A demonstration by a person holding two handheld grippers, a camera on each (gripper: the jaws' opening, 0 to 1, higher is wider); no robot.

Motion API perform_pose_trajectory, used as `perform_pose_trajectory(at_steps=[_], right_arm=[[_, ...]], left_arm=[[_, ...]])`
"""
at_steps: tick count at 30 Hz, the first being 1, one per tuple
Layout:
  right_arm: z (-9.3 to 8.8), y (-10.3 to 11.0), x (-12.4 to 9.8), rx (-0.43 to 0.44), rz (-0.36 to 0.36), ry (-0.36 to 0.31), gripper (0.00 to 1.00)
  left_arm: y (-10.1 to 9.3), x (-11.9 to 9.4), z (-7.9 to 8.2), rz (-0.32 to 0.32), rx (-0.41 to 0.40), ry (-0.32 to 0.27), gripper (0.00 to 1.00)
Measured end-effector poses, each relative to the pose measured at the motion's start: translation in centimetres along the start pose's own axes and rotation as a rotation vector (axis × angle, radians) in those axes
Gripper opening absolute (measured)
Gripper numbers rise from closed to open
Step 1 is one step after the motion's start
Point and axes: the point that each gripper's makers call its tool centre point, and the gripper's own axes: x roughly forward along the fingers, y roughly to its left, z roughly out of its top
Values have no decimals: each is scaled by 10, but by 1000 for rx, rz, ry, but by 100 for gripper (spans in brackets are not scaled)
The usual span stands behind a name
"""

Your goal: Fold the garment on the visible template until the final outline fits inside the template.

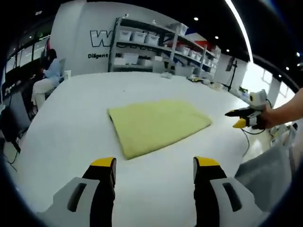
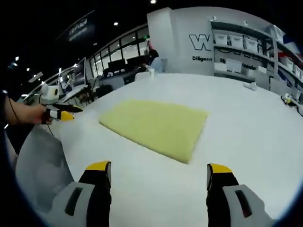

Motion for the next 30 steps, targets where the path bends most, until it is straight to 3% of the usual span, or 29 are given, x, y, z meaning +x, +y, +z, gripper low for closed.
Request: perform_pose_trajectory(at_steps=[6,12,17,30], right_arm=[[-1,16,-12,0,-1,-21,99],[-3,23,-25,2,-16,-40,99],[-3,31,-33,11,-24,-57,99],[0,33,-44,27,-52,-84,99]], left_arm=[[-12,-12,-7,17,26,-15,77],[-10,-23,-4,64,1,-44,87],[-15,-26,-9,65,-22,-31,91],[-20,-31,-6,61,-33,-53,93]])
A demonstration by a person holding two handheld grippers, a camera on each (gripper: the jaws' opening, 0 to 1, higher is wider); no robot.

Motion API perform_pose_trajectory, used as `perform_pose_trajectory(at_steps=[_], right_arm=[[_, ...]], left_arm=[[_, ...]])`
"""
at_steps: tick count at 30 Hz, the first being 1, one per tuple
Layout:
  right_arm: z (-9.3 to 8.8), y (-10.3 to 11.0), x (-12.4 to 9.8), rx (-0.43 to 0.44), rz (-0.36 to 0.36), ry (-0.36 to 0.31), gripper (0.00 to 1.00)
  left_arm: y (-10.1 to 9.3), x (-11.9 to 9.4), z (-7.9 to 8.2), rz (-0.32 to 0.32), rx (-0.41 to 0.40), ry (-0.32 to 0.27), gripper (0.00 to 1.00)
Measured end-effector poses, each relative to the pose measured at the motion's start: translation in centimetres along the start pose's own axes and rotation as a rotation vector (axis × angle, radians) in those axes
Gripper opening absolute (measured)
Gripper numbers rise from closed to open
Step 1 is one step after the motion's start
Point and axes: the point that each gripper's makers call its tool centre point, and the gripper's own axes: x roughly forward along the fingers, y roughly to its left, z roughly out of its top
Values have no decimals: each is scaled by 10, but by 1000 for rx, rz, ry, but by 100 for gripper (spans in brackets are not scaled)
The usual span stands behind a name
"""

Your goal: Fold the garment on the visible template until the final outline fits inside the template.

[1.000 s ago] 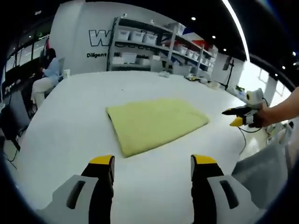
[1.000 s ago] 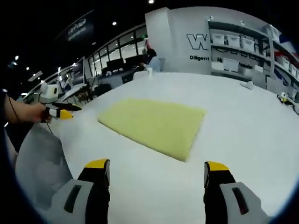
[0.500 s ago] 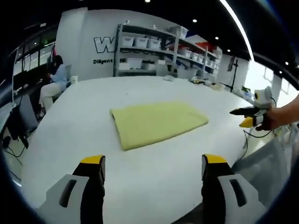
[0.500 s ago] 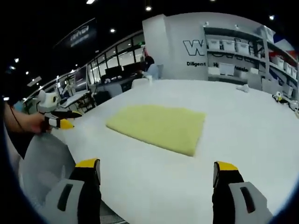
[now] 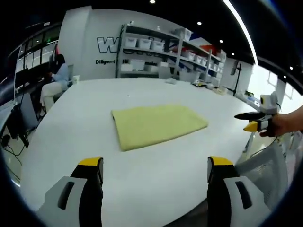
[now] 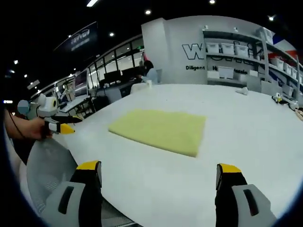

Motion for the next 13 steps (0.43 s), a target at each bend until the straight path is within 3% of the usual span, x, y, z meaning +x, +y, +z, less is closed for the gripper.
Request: perform_pose_trajectory(at_steps=[13], right_arm=[[4,-6,-4,6,-28,-15,99]], left_arm=[[-4,-1,3,-16,-2,-22,92]])
